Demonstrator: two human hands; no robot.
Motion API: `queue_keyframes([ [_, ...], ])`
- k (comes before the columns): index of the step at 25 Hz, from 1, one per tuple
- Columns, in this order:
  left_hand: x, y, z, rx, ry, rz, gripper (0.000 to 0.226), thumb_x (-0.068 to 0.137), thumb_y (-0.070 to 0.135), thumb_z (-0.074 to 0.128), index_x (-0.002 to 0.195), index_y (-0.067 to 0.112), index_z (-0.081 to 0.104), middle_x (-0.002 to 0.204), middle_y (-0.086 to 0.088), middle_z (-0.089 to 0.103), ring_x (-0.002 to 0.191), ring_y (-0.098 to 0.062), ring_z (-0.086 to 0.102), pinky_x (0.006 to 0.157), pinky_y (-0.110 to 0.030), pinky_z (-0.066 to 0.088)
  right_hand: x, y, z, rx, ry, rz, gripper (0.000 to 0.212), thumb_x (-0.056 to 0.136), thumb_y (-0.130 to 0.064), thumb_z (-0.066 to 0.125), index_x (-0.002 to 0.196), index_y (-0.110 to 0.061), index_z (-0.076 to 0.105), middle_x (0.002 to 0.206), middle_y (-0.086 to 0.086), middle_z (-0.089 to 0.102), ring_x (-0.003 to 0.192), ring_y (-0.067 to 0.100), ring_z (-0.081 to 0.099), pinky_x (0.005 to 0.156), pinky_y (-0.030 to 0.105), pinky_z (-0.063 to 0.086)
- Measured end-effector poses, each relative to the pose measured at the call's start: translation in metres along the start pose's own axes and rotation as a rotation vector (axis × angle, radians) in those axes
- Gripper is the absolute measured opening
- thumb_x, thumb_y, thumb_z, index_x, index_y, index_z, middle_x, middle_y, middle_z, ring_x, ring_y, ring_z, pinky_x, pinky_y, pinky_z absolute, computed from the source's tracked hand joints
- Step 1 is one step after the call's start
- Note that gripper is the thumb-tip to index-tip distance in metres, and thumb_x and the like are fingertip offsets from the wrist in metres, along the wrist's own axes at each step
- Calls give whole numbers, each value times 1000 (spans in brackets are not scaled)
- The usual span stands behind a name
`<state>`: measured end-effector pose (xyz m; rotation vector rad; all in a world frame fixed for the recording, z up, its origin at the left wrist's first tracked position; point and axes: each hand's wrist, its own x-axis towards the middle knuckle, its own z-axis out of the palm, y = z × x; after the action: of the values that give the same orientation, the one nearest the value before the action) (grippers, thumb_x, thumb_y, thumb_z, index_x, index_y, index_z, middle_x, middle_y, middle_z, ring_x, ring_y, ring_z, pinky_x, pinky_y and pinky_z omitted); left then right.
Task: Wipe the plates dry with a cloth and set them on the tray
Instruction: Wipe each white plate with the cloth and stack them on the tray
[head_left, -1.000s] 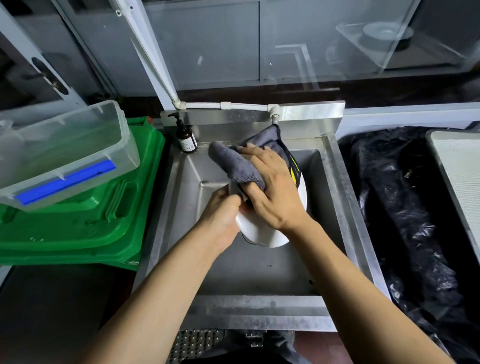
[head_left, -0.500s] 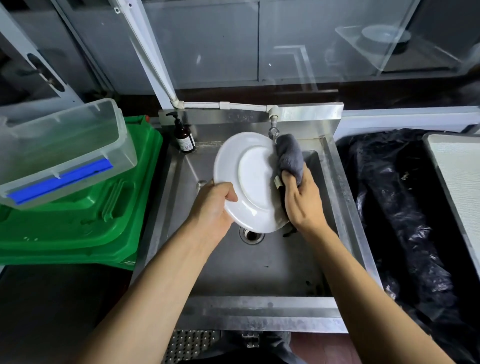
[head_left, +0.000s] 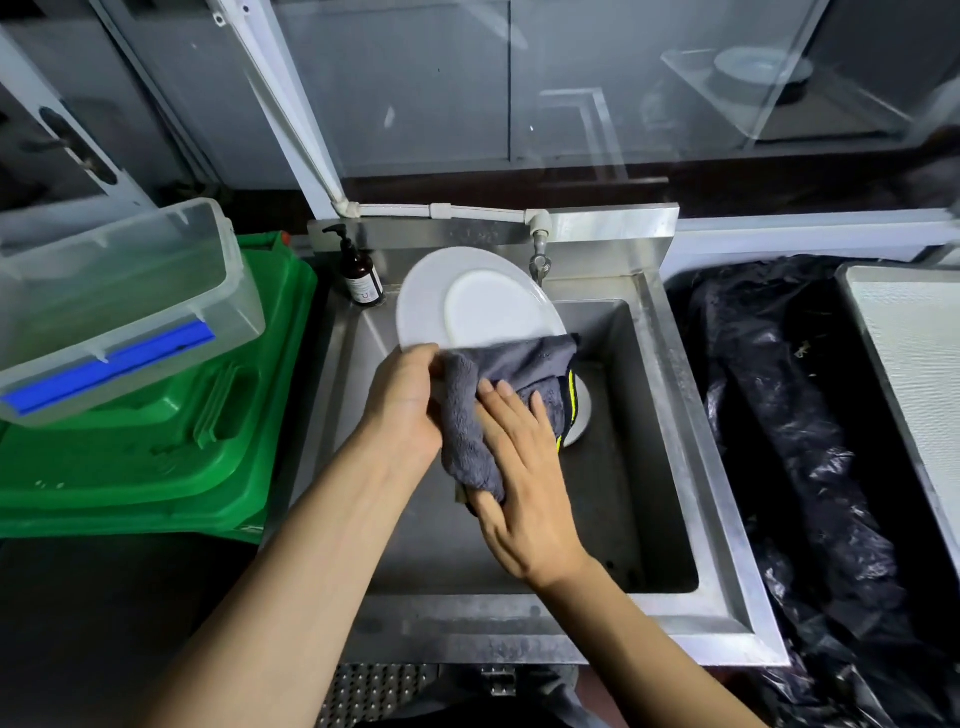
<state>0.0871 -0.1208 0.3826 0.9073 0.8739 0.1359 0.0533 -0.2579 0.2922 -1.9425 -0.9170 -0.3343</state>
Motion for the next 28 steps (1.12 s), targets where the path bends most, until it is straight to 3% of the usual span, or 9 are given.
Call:
queue_keyframes([
  [3, 3, 8, -5, -74, -89, 54, 33, 75, -4, 39, 101, 4, 60, 96, -16, 61, 88, -29, 58, 84, -39, 51, -11, 13, -1, 41, 40, 53, 56, 106, -37, 33, 153, -6, 39, 163, 11, 34, 153, 29, 28, 125, 51, 17],
  [5, 3, 13, -8, -67, -128, 92, 41, 71, -7, 37, 103, 7, 59, 98, -13, 64, 92, -29, 62, 94, -44, 50, -14, 16, -2, 219, 152, 315, 50, 102, -23, 40, 151, -16, 42, 156, 1, 46, 146, 18, 41, 120, 39, 30],
  [8, -2, 12, -9, -42, -163, 104, 44, 72, -7, 38, 106, 10, 60, 99, -9, 67, 93, -26, 64, 88, -38, 55, 6, 15, -8, 503, 377, 740, 23, 99, -26, 44, 113, -26, 62, 100, -19, 68, 93, -4, 60, 84, 21, 47],
  [10, -3, 6, -9, -51, -184, 86, 44, 73, -7, 38, 107, 12, 58, 100, -8, 67, 93, -27, 64, 83, -37, 55, 24, 19, -16, 661, 503, 905, 24, 99, -35, 50, 111, -26, 68, 101, -20, 73, 95, -7, 65, 81, 11, 47],
  [13, -4, 0, -10, -80, -217, 88, 44, 74, -7, 40, 108, 11, 60, 102, -7, 68, 95, -26, 65, 88, -39, 54, 42, 23, -28, 1024, 596, 1062, 31, 99, -33, 64, 126, -17, 68, 113, -1, 77, 111, 15, 71, 89, 30, 57],
  [18, -4, -3, -6, -182, -231, 94, 46, 73, -8, 41, 112, 11, 56, 106, -9, 67, 100, -25, 66, 97, -37, 55, 50, 13, -25, 1274, 497, 1144, 44, 92, -25, 75, 132, -10, 64, 122, 15, 73, 114, 31, 70, 97, 47, 57],
  [21, -3, 0, -12, -201, -262, 91, 37, 76, -4, 41, 105, 8, 60, 103, -9, 69, 97, -25, 66, 93, -37, 55, 57, 24, -38, 1265, 468, 1125, 43, 91, -21, 74, 131, -6, 65, 122, 18, 72, 115, 33, 69, 101, 47, 55],
  [24, 2, 17, -16, -87, -235, 88, 17, 89, 19, 58, 102, 14, 67, 95, -3, 75, 86, -19, 71, 75, -35, 60, 59, 42, -59, 1226, 385, 1128, 47, 89, -24, 74, 131, -3, 65, 128, 21, 69, 119, 34, 67, 106, 50, 51],
  [28, 11, 24, -10, 56, -150, 90, 28, 85, 27, 77, 112, 19, 71, 109, -4, 77, 101, -21, 72, 84, -39, 60, 62, 50, -64, 1192, 329, 1109, 49, 89, -23, 74, 132, -2, 64, 130, 22, 67, 123, 38, 64, 107, 55, 49],
])
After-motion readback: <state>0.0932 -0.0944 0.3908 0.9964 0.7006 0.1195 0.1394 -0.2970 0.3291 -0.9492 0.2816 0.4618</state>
